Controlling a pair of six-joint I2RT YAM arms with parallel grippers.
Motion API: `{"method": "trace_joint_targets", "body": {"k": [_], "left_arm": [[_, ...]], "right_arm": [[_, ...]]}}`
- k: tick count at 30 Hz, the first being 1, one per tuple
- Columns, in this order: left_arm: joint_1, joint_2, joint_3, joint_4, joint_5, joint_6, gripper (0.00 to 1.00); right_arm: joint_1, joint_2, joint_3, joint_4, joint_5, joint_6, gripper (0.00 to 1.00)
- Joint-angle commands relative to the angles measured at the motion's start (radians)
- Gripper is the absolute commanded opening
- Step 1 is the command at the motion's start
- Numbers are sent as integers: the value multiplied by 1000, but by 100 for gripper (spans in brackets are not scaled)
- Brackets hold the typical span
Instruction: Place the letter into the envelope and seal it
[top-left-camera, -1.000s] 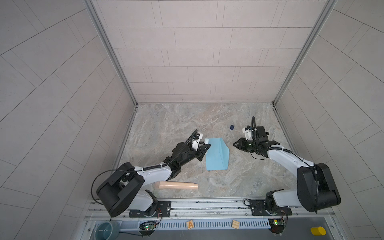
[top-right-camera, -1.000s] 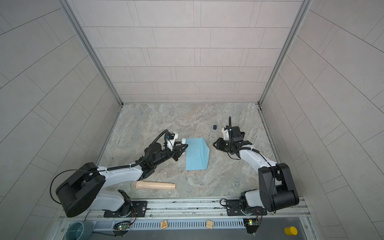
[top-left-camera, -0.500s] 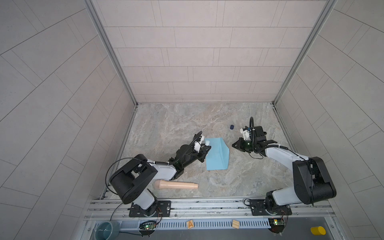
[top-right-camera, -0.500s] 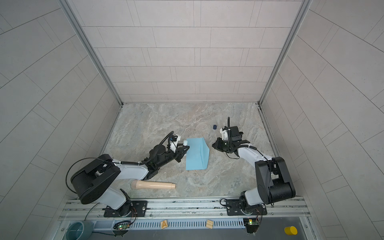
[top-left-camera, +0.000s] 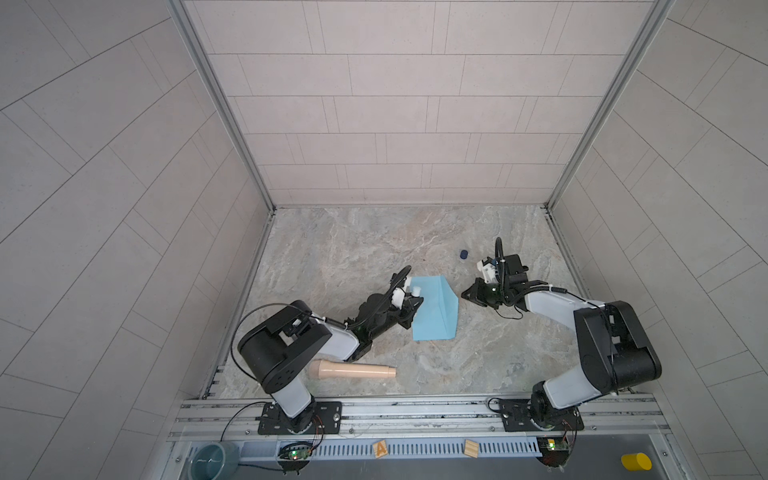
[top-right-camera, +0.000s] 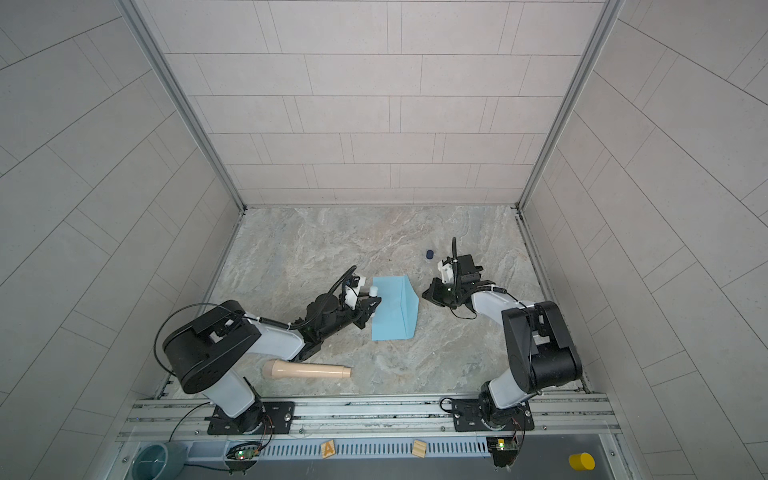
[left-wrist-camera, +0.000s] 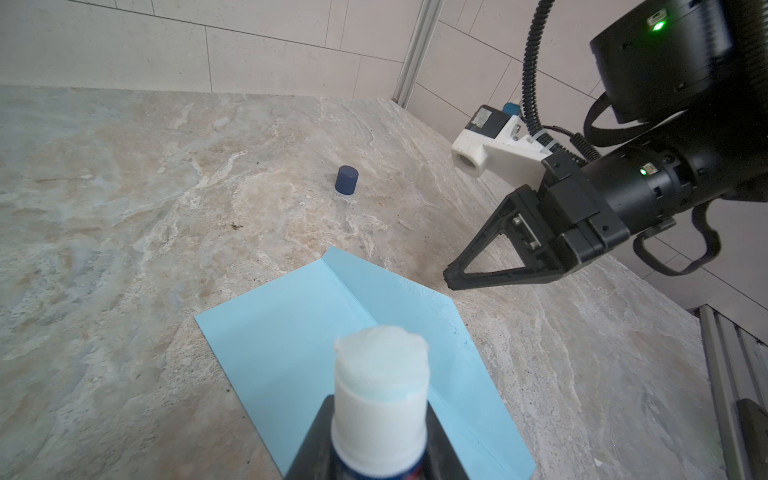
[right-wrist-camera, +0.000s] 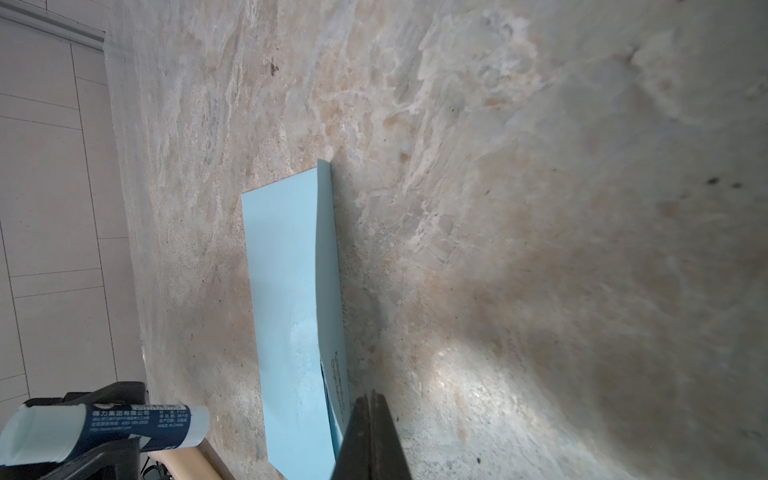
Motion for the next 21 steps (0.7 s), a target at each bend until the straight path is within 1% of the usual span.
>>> {"method": "trace_joint_targets", "body": {"k": [1, 6, 21], "left_arm": [[-8, 25, 15, 67, -18, -15, 0], [-10, 57, 20, 90, -26, -34, 0], [-20, 117, 45, 89, -55, -58, 0]], "right_arm": [[0, 11, -8, 10, -10, 11, 0], [4, 29, -8, 21, -24, 16, 0], [35, 56, -10, 45, -60, 36, 0]]}}
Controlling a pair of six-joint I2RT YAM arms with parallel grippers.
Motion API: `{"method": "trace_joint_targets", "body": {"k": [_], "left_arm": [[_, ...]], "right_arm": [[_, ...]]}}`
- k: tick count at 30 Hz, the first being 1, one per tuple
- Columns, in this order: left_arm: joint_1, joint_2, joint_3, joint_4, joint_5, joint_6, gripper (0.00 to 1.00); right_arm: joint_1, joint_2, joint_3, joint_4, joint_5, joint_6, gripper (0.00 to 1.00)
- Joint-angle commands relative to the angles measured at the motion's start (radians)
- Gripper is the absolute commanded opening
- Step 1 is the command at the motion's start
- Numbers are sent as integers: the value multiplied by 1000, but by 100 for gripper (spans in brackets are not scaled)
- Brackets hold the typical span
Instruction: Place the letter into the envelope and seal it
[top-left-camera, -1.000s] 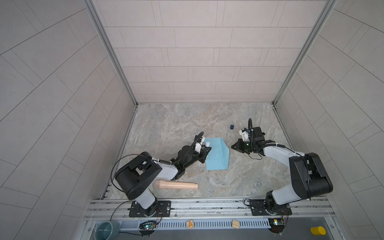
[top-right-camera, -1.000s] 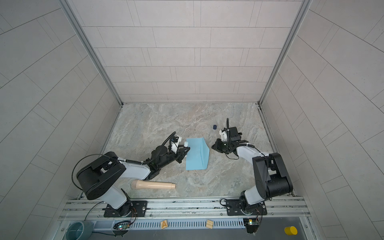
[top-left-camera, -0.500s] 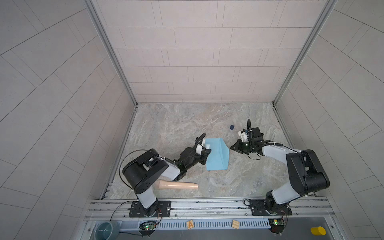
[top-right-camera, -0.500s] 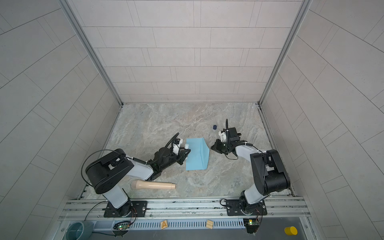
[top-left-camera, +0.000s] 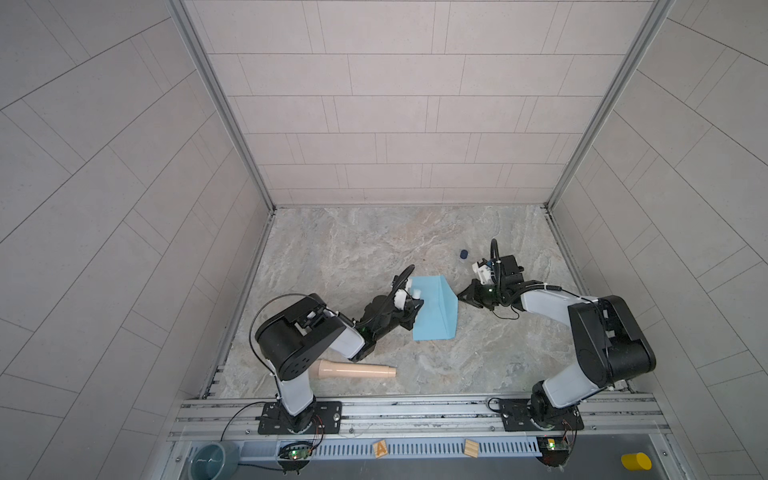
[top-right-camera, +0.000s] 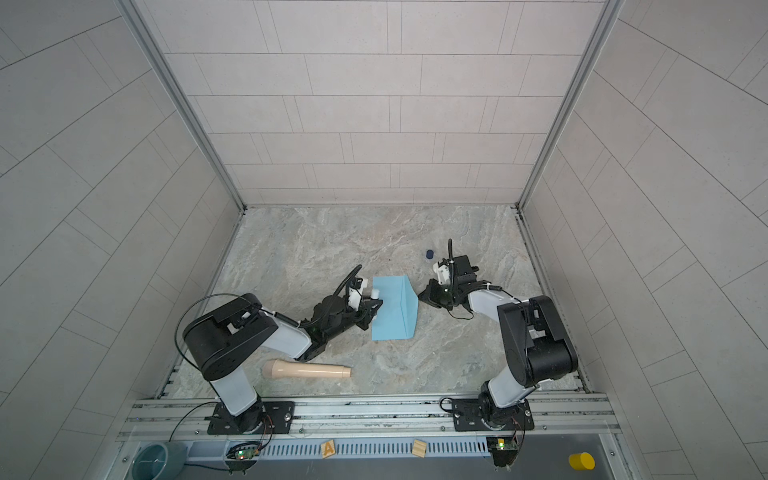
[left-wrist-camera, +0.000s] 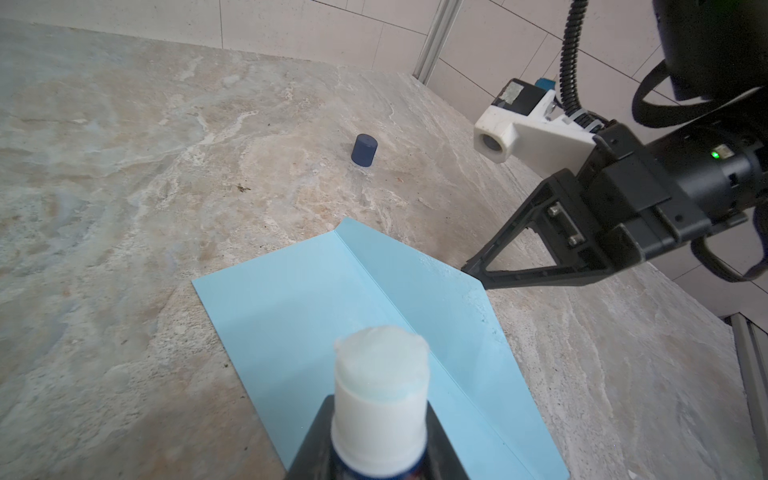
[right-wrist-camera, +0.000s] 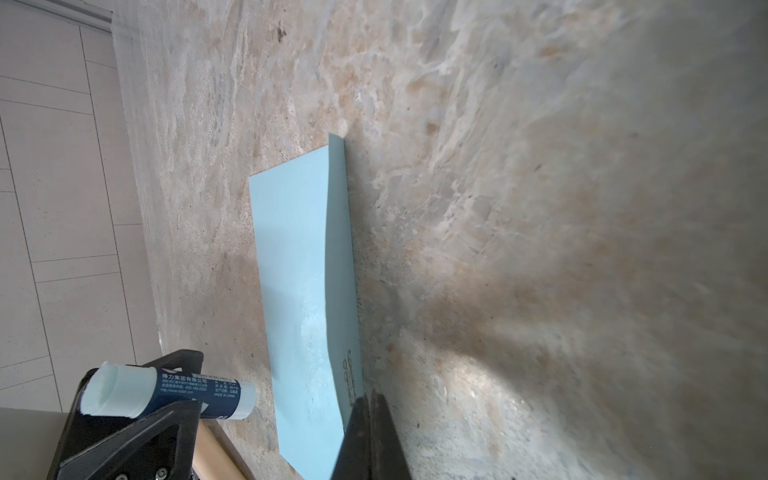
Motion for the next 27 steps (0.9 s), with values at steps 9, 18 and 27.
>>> {"method": "trace_joint_targets", "body": {"k": [9, 18, 27], "left_arm": [[-11, 55, 30, 55, -18, -19, 0], [-9, 97, 21, 91, -22, -37, 0], [-10, 96, 21, 89, -24, -37, 0]], "right_arm": [[25, 23, -11, 35, -31, 30, 0], [49, 36, -9, 56, -35, 47, 0], [96, 65, 0, 98, -31, 81, 0]]}}
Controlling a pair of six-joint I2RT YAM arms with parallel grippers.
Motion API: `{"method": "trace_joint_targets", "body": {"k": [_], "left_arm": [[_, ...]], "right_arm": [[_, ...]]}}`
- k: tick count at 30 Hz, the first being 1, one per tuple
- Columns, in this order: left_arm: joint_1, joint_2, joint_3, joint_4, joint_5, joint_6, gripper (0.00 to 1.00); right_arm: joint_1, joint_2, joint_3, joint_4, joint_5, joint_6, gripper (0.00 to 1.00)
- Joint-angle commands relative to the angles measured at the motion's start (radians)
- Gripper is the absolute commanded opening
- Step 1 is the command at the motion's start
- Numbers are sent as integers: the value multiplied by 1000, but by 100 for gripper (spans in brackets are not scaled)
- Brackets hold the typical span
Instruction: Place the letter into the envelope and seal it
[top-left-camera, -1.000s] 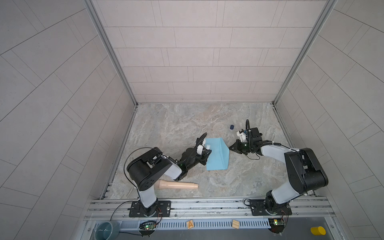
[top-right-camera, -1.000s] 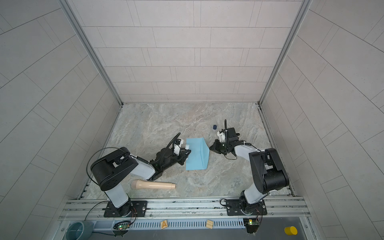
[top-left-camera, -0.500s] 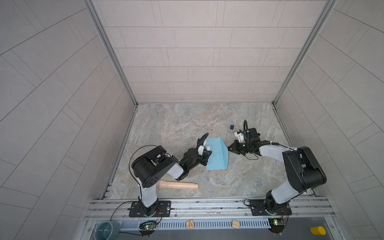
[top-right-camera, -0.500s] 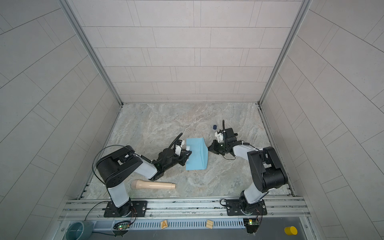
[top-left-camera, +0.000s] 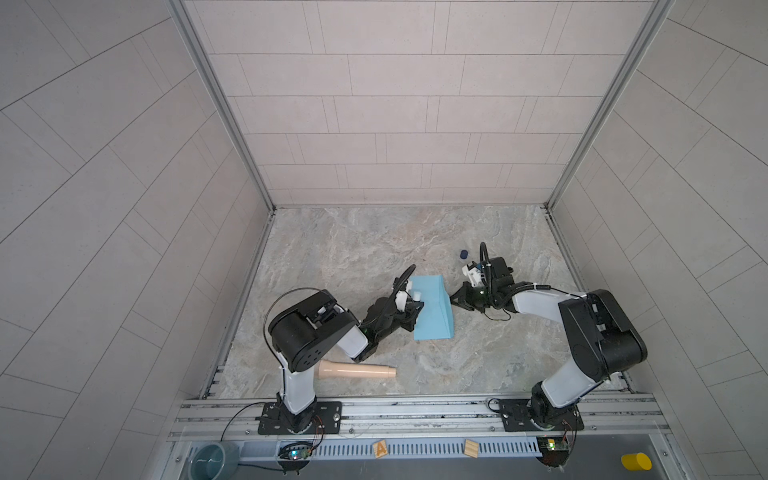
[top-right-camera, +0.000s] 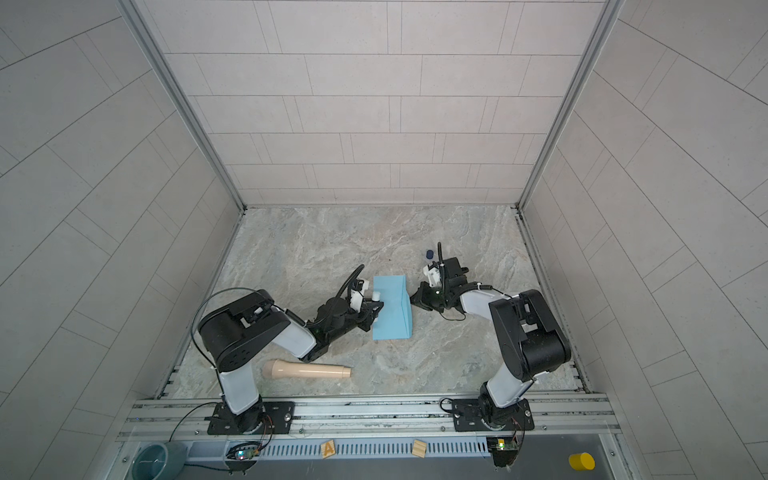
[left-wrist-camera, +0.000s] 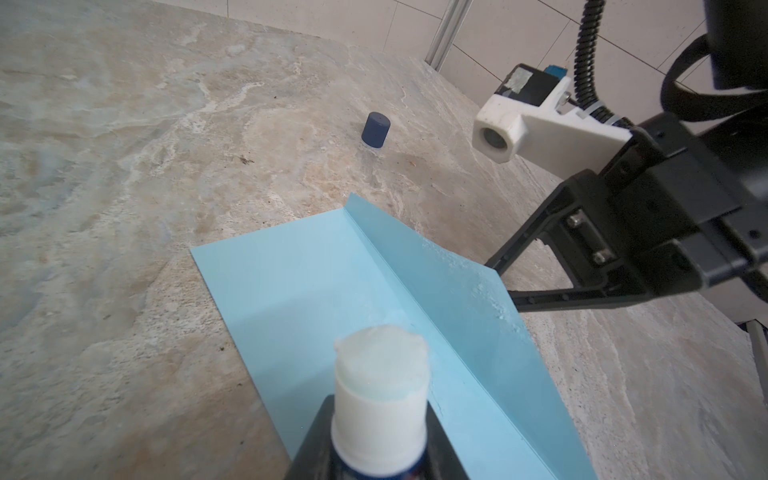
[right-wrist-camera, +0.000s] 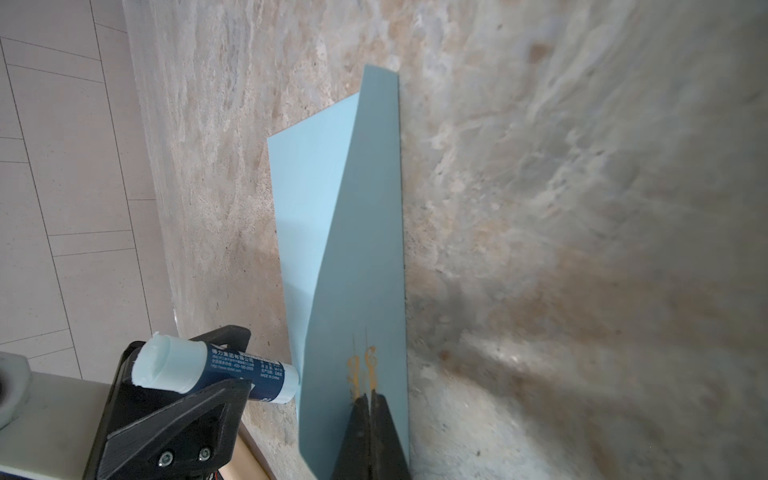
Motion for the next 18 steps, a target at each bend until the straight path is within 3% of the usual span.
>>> {"method": "trace_joint_targets", "body": {"k": [1, 18], "left_arm": [[-6, 12, 11, 39, -6, -3, 0], [-6, -3, 10, 24, -10, -2, 0]], "right_arm": [[22, 18, 1, 31, 1, 25, 0], [107, 109, 17, 84, 26, 54, 0]]}}
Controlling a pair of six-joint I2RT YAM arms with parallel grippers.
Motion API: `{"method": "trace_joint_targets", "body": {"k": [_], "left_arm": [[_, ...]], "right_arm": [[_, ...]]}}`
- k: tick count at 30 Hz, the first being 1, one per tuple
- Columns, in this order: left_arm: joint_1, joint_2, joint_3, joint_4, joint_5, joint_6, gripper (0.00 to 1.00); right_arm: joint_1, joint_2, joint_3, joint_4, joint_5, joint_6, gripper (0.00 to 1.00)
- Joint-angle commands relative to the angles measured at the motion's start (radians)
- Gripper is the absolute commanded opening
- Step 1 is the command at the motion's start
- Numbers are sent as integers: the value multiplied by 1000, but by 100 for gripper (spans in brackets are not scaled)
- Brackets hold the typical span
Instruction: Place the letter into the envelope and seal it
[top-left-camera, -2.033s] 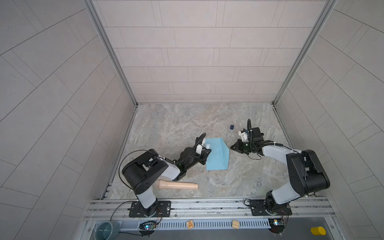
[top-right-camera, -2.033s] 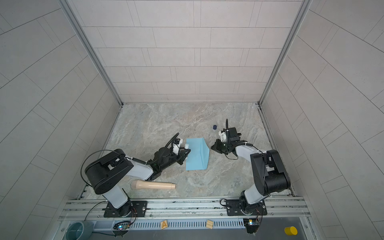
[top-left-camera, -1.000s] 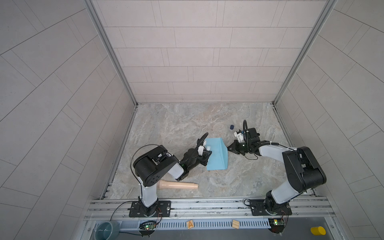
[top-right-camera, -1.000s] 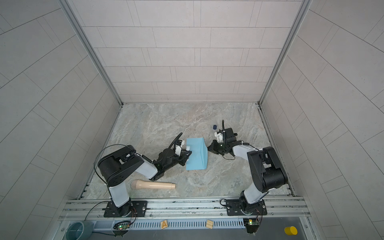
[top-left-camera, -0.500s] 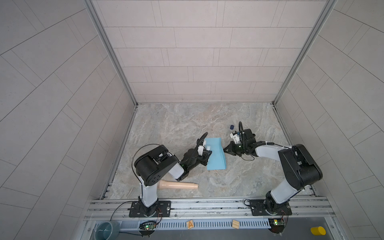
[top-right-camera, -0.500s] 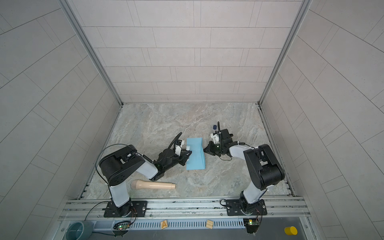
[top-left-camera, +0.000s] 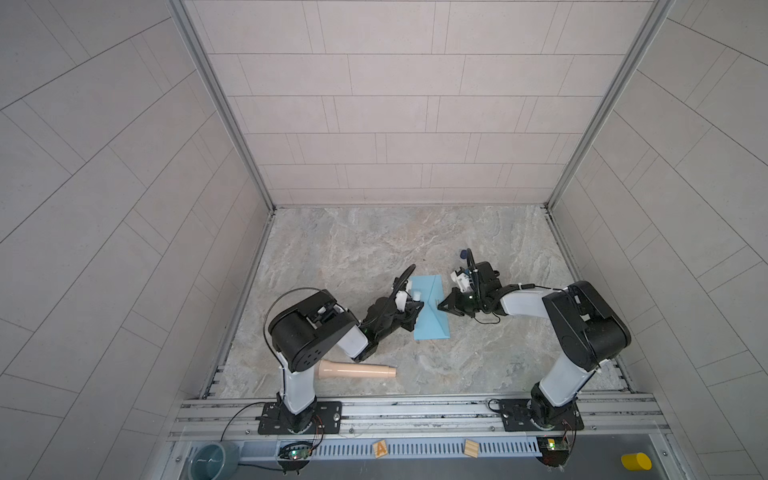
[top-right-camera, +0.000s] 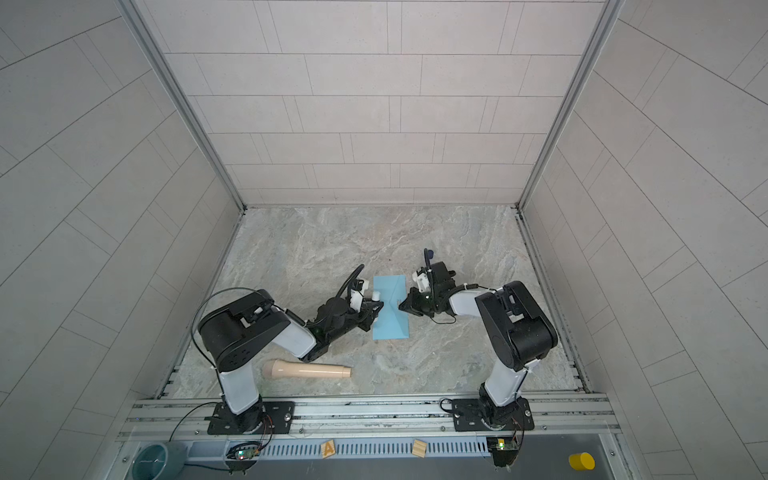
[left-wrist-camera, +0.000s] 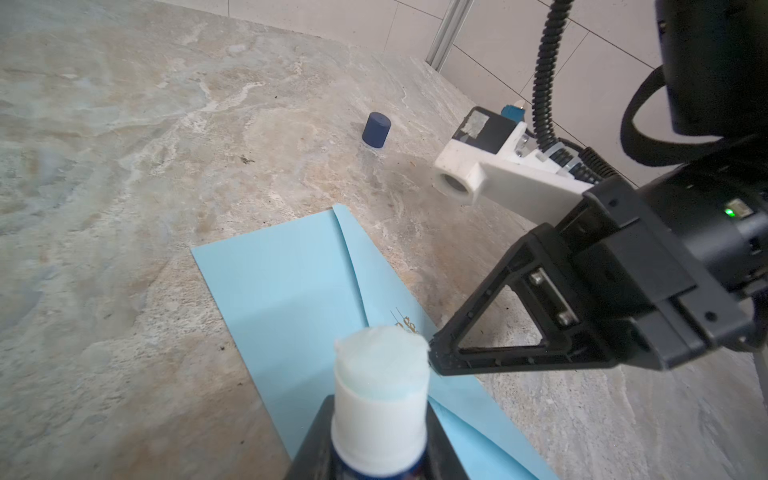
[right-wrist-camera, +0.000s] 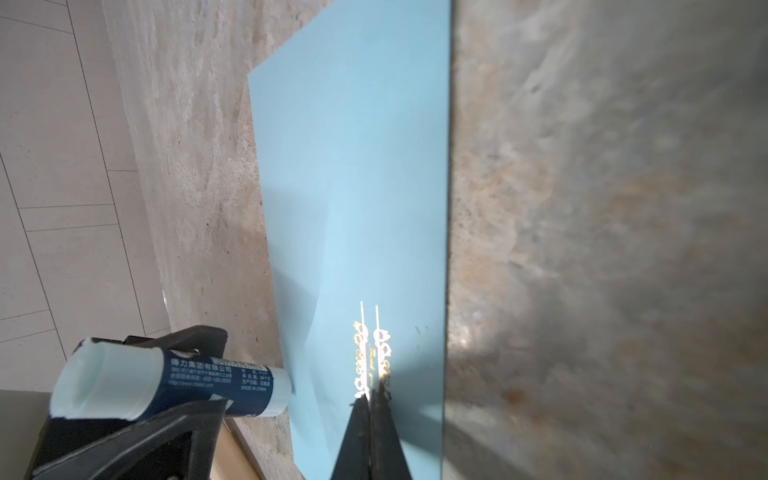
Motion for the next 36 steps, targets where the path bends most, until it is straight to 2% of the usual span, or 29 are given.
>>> {"method": "trace_joint_targets", "body": {"k": [1, 17, 36], "left_arm": [[-6, -3, 10, 23, -8, 0, 0], [-6, -4, 11, 22, -12, 1, 0], [-6, -21, 11, -5, -23, 3, 0]], "right_arm": [[18, 22, 15, 7, 17, 12, 0], [70, 78, 47, -20, 64, 0, 0], [71, 126, 102, -51, 90, -12, 0]]}}
